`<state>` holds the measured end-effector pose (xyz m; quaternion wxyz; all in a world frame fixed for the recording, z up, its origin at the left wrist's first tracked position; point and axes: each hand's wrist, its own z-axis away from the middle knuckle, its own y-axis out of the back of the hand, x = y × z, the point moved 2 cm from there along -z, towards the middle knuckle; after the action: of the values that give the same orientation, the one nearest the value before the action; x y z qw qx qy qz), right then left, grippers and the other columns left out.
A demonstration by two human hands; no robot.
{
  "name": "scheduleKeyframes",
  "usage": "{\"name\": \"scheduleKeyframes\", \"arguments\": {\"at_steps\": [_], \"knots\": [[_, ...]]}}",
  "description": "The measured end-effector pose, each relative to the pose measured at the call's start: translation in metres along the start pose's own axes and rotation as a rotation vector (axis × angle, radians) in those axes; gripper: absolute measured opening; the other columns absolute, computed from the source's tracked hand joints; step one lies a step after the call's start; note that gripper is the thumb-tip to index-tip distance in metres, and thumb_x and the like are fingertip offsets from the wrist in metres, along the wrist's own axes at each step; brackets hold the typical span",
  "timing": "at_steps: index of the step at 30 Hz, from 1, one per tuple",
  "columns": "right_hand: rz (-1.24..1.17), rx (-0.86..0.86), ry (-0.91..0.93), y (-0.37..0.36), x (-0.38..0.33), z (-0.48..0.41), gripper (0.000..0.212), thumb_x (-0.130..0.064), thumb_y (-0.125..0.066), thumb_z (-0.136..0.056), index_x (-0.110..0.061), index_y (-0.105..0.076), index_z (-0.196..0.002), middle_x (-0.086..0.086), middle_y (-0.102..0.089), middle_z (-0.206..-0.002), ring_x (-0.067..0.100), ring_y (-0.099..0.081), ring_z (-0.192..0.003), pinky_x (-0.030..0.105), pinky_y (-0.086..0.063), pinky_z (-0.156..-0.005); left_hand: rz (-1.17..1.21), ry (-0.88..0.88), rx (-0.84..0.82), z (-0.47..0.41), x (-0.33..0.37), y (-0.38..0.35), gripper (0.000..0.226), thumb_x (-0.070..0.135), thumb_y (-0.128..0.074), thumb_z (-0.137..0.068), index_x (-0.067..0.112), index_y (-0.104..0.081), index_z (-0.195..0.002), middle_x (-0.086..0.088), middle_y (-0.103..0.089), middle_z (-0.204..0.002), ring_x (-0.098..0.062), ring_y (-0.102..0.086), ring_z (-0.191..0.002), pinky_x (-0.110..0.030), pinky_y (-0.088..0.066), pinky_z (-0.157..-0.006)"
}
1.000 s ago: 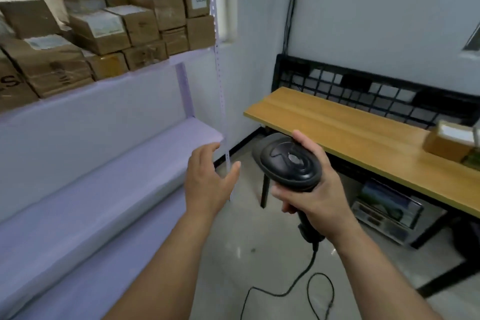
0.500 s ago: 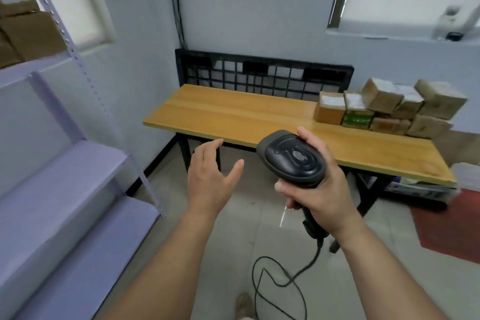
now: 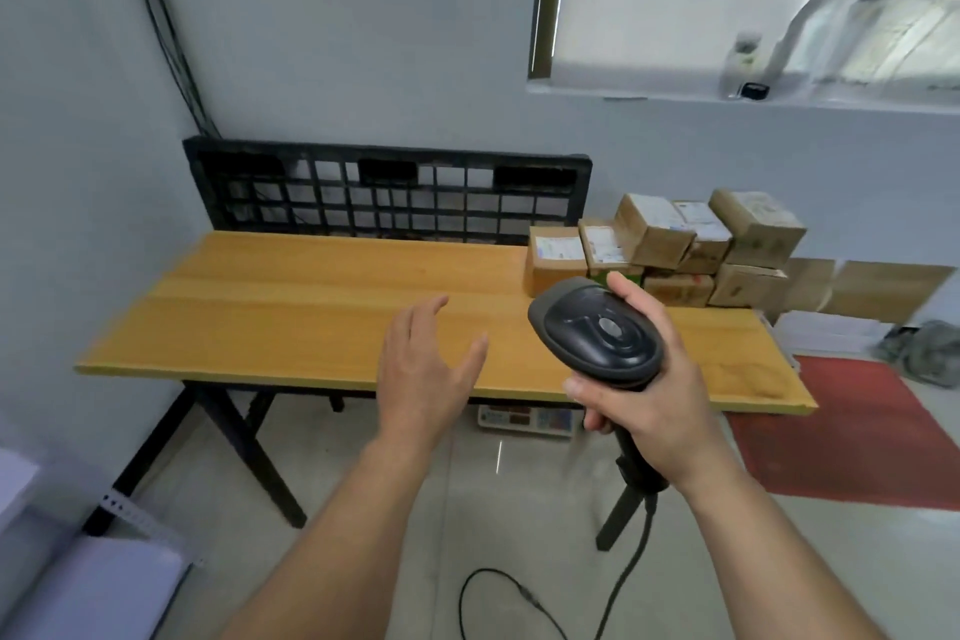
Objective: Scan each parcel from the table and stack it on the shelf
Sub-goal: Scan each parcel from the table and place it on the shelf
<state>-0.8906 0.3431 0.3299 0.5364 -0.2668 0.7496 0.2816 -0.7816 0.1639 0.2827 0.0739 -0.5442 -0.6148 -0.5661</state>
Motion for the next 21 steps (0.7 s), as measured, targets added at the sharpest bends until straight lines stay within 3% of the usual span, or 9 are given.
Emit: {"name": "scheduleKeyframes", "arguments": {"at_steps": [7,13,21], "knots": [[0.045,0.085,0.000,0.027,0.023,-0.064,0.089,0.008,-0.080,-0.070,-0.049,-0.047,-0.130,0.009,-0.061,-0.119,0.022,-0.062,-0.052,0.032,-0.055,-0.050,0.041,-0.053,-0.043,-0.076,0.010,-0.049,0.059,0.040,-0.065,-0.087,0.021,-0.044,-0.138,0.002,-0.048,-0.130,-0.013,-0.044,-0.118,-0.029,-0.040,-0.096],[0.085,0.154,-0.034,0.067,0.040,-0.090,0.088,0.003,-0.081,-0.071,-0.058,-0.048,-0.125,0.009,-0.064,-0.113,0.024,-0.063,-0.052,0.034,-0.055,-0.051,0.081,-0.090,-0.133,-0.110,0.039,-0.099,0.058,0.042,-0.063,-0.088,0.023,-0.042,-0.139,0.004,-0.046,-0.134,-0.012,-0.044,-0.121,-0.029,-0.041,-0.097],[0.092,0.172,-0.082,0.141,0.076,-0.131,0.089,0.001,-0.081,-0.073,-0.067,-0.046,-0.119,0.014,-0.064,-0.110,0.028,-0.063,-0.051,0.033,-0.054,-0.051,0.127,-0.029,-0.205,-0.142,0.077,-0.175,0.060,0.044,-0.060,-0.089,0.026,-0.039,-0.142,0.005,-0.044,-0.138,-0.013,-0.043,-0.125,-0.040,-0.046,-0.100]]}}
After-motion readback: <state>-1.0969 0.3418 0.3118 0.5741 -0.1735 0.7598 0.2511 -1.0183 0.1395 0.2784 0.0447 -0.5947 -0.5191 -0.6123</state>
